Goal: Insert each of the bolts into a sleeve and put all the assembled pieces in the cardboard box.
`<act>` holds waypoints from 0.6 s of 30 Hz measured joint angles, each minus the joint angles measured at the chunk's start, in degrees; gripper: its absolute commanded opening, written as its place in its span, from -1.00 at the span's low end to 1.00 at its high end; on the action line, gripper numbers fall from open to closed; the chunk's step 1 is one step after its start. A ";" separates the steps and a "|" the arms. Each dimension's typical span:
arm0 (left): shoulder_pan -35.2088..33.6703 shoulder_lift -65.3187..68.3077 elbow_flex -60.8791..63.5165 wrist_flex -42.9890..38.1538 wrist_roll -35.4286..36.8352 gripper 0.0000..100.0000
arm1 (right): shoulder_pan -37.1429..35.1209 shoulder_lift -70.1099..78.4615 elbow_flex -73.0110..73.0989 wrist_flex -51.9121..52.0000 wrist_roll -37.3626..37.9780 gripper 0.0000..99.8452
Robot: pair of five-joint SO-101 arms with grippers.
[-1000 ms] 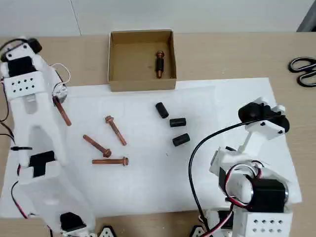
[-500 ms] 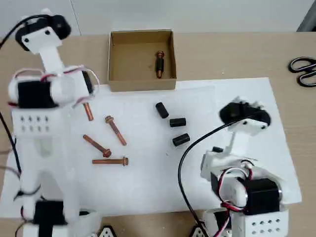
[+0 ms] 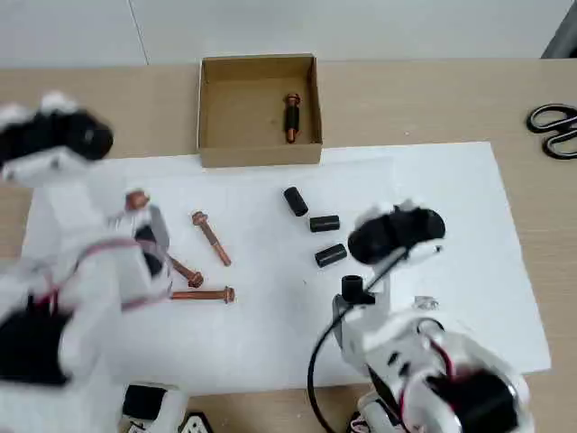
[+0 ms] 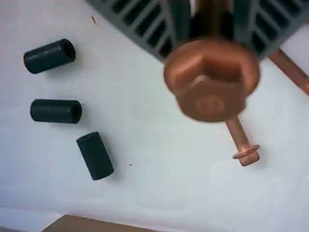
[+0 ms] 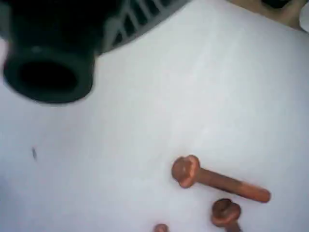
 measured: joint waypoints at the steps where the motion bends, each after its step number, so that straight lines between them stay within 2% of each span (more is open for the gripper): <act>1: 0.00 -3.25 2.37 -0.62 0.00 -0.99 | -0.44 -0.97 0.00 -0.18 1.14 -1.00; 8: 0.00 -20.66 18.55 -8.35 0.00 -0.99 | -1.05 -4.48 3.87 -5.54 4.75 -1.00; 13: 0.09 -29.19 26.73 -14.77 1.05 -0.99 | -7.21 -4.40 7.47 -11.25 4.75 -1.00; 18: 6.07 -37.01 33.23 -20.04 4.04 -0.99 | -14.24 -6.95 11.34 -17.41 4.84 -1.00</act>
